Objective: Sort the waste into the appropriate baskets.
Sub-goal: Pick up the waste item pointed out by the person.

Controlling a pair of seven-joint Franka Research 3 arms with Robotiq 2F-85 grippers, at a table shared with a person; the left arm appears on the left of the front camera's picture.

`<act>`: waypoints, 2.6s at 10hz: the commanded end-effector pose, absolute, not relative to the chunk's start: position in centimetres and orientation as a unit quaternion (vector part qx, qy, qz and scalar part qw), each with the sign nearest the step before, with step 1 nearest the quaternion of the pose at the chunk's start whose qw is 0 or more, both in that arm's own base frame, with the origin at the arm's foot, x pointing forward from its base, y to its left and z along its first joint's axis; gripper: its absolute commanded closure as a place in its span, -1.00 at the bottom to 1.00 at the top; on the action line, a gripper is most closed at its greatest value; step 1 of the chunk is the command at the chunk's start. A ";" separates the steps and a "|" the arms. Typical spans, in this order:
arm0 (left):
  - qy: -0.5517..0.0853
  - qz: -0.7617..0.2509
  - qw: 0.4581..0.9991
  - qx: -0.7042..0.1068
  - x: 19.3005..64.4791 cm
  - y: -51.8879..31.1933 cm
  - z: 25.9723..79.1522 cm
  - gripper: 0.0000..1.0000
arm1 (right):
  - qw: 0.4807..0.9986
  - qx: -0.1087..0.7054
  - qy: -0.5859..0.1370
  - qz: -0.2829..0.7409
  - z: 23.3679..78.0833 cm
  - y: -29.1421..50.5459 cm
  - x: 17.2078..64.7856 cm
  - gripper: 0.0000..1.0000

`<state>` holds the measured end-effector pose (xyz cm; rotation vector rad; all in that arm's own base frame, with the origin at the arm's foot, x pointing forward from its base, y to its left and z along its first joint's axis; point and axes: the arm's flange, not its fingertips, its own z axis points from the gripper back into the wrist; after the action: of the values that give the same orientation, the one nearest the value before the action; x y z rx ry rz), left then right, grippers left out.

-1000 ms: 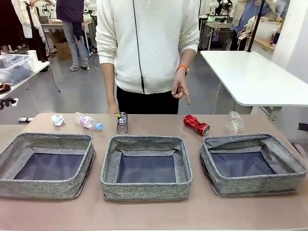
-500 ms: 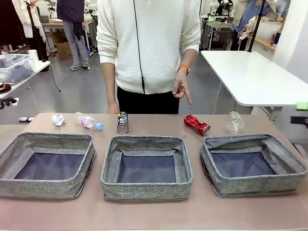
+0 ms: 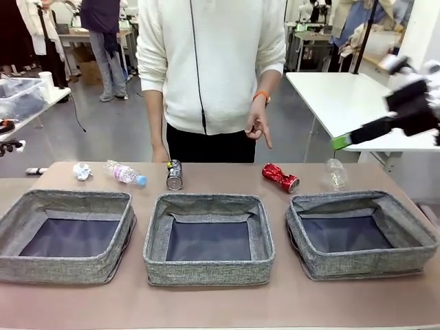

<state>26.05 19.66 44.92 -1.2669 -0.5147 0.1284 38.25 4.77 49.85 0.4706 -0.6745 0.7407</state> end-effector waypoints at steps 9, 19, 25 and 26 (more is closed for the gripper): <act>-0.248 0.051 0.767 -0.589 26.0 19.6 45.1 -1.00 | 0.911 0.040 -0.145 0.383 43.2 16.6 54.4 -1.00; -0.248 0.051 0.767 -0.589 26.0 19.6 45.1 -1.00 | 0.912 0.028 -0.173 0.370 30.4 17.3 60.1 -1.00; -0.248 0.051 0.767 -0.589 26.0 19.6 45.1 -1.00 | 0.915 0.046 -0.165 0.366 30.3 17.0 59.9 0.19; -0.248 0.051 0.767 -0.589 26.0 19.6 45.1 -1.00 | 0.915 0.046 -0.165 0.365 30.4 16.9 59.9 1.00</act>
<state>26.02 19.71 44.93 -1.2696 -0.5164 0.1279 60.00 17.20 29.89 0.0688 -0.3428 0.7623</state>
